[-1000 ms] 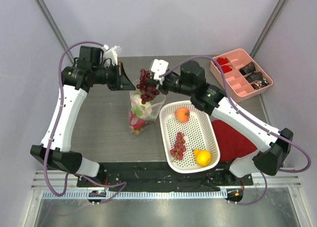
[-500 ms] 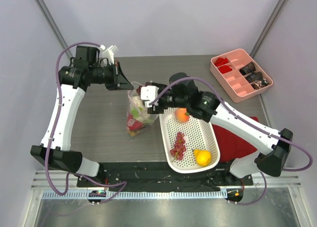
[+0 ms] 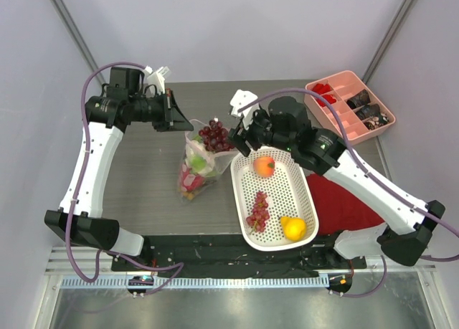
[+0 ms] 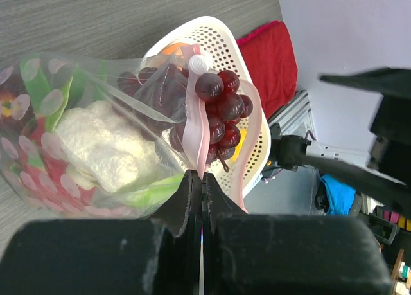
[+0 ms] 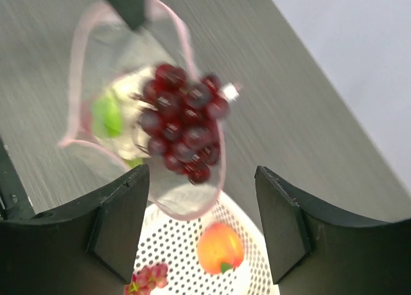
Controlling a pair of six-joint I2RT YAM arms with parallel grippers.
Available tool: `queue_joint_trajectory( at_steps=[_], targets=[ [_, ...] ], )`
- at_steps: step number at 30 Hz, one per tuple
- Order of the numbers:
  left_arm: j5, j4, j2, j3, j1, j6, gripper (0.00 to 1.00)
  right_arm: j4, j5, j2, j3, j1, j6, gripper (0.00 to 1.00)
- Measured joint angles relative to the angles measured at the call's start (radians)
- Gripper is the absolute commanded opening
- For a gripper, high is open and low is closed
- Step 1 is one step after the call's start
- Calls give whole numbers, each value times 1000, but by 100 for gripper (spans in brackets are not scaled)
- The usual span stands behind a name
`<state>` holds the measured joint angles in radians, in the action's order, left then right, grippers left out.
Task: Place the food in the zip-top bag and seal the zipper
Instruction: Place the fake fruit in the zipper food storage bag, then adjust the zipper food storage bag at the center of the board.
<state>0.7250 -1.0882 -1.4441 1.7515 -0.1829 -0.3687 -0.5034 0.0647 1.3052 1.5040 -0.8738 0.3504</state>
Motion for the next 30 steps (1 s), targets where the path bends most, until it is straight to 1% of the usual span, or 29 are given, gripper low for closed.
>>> queue_joint_trajectory(
  at_steps=[6,9,16,22,30],
  targets=[
    [2,0,0,-1,0,1,0,-45,31,68,-18,157,-119,65],
    [2,2,0,-3,0,0,0,-62,70,108,-18,208,-155,64],
    [2,4,0,-5,0,2,0,-75,199,139,-19,219,-218,64],
    [2,4,0,-8,0,2,0,-75,222,139,-19,231,-249,64],
    [2,6,0,-12,0,2,0,-82,299,122,-4,262,-299,64]
  ],
)
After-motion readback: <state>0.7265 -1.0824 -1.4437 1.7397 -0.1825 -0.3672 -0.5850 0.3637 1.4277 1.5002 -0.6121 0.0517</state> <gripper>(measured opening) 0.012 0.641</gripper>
